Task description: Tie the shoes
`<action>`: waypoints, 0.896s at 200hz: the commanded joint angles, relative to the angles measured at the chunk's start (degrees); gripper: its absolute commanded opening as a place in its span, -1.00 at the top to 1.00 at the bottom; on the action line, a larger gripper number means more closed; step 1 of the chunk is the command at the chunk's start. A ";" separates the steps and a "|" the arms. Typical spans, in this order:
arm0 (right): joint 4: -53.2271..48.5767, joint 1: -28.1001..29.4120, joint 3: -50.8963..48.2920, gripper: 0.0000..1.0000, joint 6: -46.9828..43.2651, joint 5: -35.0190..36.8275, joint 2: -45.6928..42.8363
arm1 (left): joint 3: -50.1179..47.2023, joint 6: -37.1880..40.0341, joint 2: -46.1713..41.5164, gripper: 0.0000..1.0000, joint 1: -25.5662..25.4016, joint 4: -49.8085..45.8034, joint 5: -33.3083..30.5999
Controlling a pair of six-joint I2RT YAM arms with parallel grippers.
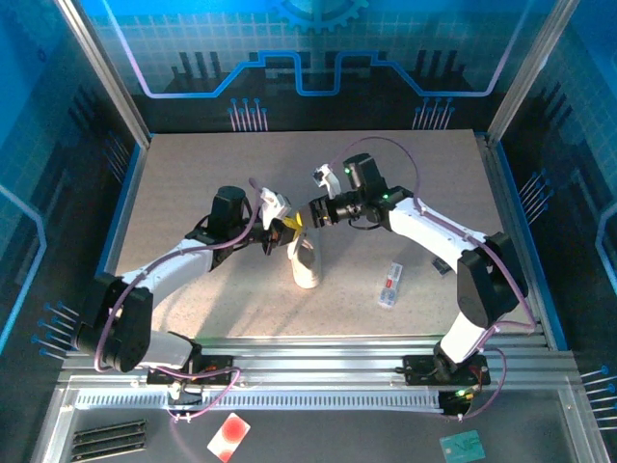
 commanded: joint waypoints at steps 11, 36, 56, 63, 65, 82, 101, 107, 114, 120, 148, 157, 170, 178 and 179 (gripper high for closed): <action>0.67 1.31 -1.36 -0.18 3.16 0.02 0.92 | 0.44 -0.60 1.14 1.00 0.39 3.91 0.44; 0.77 1.49 -1.45 -0.11 4.12 -0.03 1.88 | 0.40 -0.24 1.20 1.00 0.37 4.13 0.31; 0.53 1.53 -1.06 0.05 4.81 -0.80 2.67 | 0.04 0.21 0.92 1.00 0.39 4.05 -0.25; 0.50 1.56 -0.95 0.18 5.03 -1.05 2.85 | 0.00 0.34 0.85 1.00 0.39 3.96 -0.35; 0.47 1.57 -0.93 0.21 5.06 -1.10 2.88 | -0.02 0.35 0.88 1.00 0.39 3.89 -0.41; 0.38 1.61 -0.79 0.57 5.54 -0.94 2.92 | -0.37 0.40 0.78 1.00 0.40 4.00 -0.68; 0.43 1.57 -0.75 0.89 5.94 -0.61 2.79 | -0.74 0.18 0.72 1.00 0.46 4.53 -1.30; 0.43 1.64 -0.75 0.96 5.93 -0.45 2.64 | -0.75 0.12 0.66 1.00 0.48 4.57 -1.33; 0.36 1.67 -0.83 1.00 5.86 -0.15 2.48 | -0.81 0.05 0.55 1.00 0.48 4.57 -1.37; 0.34 1.66 -0.91 1.00 5.82 0.13 2.30 | -0.99 0.05 0.46 1.00 0.57 4.50 -1.49; -2.32 1.67 0.04 1.00 3.46 4.07 1.65 | -1.07 2.60 -1.63 0.51 1.11 0.87 -2.74; -4.19 1.66 1.07 1.00 1.99 5.42 1.74 | -1.03 4.34 -3.06 0.28 1.88 -1.91 -3.75; -7.13 1.64 2.89 1.00 -0.44 6.80 2.39 | -1.06 7.61 -5.57 0.07 3.74 -6.58 -5.43; -8.81 1.79 3.85 1.00 -1.85 7.48 2.82 | -0.90 10.66 -6.81 0.00 4.97 -10.34 -7.04; -8.99 1.79 4.01 1.00 -1.99 7.58 2.86 | -0.89 11.02 -6.96 0.00 5.14 -10.75 -7.30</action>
